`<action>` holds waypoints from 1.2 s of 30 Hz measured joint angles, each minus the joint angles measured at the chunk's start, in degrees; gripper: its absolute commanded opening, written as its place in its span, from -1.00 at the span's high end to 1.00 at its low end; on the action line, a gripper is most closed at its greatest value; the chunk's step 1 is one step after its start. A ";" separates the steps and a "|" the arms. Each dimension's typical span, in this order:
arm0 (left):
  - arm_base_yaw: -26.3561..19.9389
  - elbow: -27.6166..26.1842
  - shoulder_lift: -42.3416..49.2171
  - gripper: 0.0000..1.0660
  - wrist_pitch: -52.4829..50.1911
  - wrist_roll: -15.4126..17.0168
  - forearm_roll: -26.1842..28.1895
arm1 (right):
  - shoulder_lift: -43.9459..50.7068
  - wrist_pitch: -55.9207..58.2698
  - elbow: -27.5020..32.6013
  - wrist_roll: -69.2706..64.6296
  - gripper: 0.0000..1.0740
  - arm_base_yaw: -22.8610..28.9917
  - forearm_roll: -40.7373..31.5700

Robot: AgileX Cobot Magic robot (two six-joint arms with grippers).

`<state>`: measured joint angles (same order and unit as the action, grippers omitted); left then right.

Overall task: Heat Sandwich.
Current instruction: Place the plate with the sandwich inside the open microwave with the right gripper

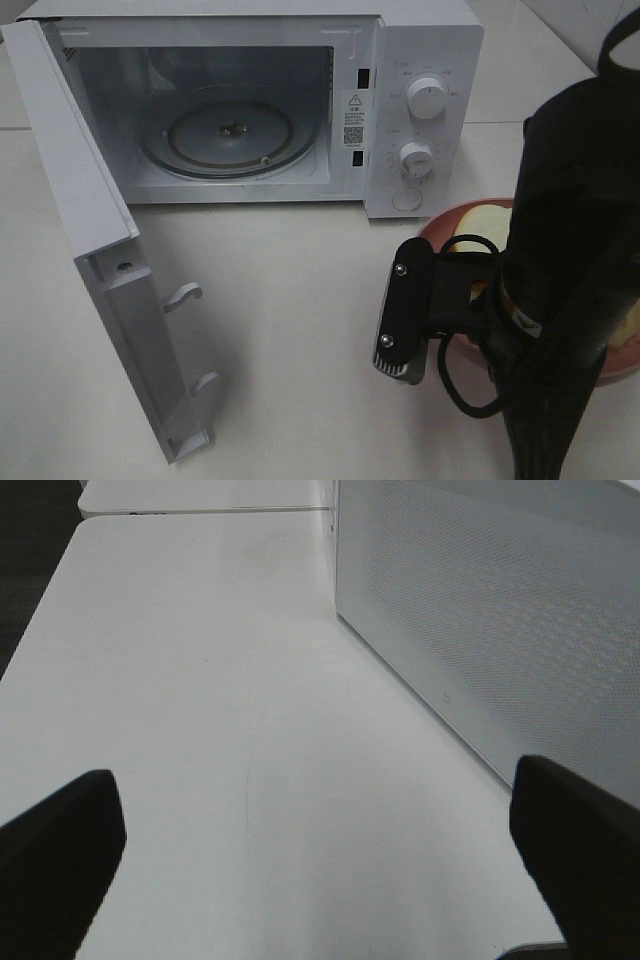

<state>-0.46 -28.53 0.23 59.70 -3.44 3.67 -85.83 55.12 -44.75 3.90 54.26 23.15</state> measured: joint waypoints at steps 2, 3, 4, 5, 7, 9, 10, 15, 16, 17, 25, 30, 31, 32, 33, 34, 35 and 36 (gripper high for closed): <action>0.00 0.00 0.00 -0.90 0.00 0.00 0.00 | 0.00 -1.89 0.00 2.92 0.97 0.00 0.17; 0.00 0.00 0.00 -0.90 0.00 0.00 0.00 | 0.00 -2.58 0.00 4.13 0.97 0.00 0.23; 0.00 0.00 0.00 -0.90 0.00 0.00 0.00 | 0.00 -2.58 0.00 4.13 0.97 0.00 0.23; 0.00 0.00 0.00 -0.90 0.00 0.00 0.00 | 0.00 -3.09 0.00 5.33 0.97 0.00 0.23; 0.00 0.00 0.00 -0.90 0.00 0.00 0.00 | 0.00 -4.76 0.00 8.65 0.97 0.00 0.29; 0.00 0.00 0.00 -0.90 0.00 0.00 0.00 | 0.00 -5.39 0.00 9.97 0.97 0.00 0.29; 0.00 0.00 0.00 -0.90 0.00 0.00 0.00 | 0.00 -6.07 0.00 11.29 0.97 0.00 0.34; 0.00 0.00 0.00 -0.90 0.00 0.00 0.00 | 0.00 -8.82 0.00 18.56 0.97 0.00 0.63; 0.00 0.00 0.00 -0.90 0.00 0.00 0.00 | 0.00 -9.51 0.00 21.60 0.96 0.00 0.74; 0.00 0.00 0.00 -0.90 0.00 0.00 0.00 | 0.00 -9.97 0.00 23.15 0.96 0.00 0.74; 0.00 0.00 0.00 -0.90 0.00 0.00 0.00 | 0.00 -12.09 0.06 31.74 0.96 0.00 1.60; 0.00 0.00 0.00 -0.90 0.00 0.00 0.00 | 0.00 -15.93 0.17 34.15 1.00 -0.80 0.97; 0.00 0.00 0.00 -0.90 0.00 0.00 0.00 | 0.00 -15.93 0.17 34.15 1.00 -0.80 0.97; 0.00 0.00 0.00 -0.90 0.00 0.00 0.00 | 0.00 -16.39 0.17 35.81 1.00 -1.38 0.92; 0.00 0.00 0.00 -0.90 0.00 0.00 0.00 | 0.00 -16.67 0.17 39.59 1.00 -2.92 0.40; 0.00 0.00 0.00 -0.90 0.00 0.00 0.00 | 0.00 -16.62 0.17 41.14 1.00 -3.61 -0.06; 0.00 0.00 0.00 -0.90 0.00 0.00 0.00 | 0.00 -16.50 0.17 43.20 1.00 -4.35 -0.63; 0.00 0.00 0.00 -0.90 0.00 0.00 0.00 | 0.00 -16.50 0.17 43.20 1.00 -4.35 -0.63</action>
<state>-0.46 -28.53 0.23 59.70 -3.44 3.67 -85.83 38.62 -44.58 47.10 49.90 22.52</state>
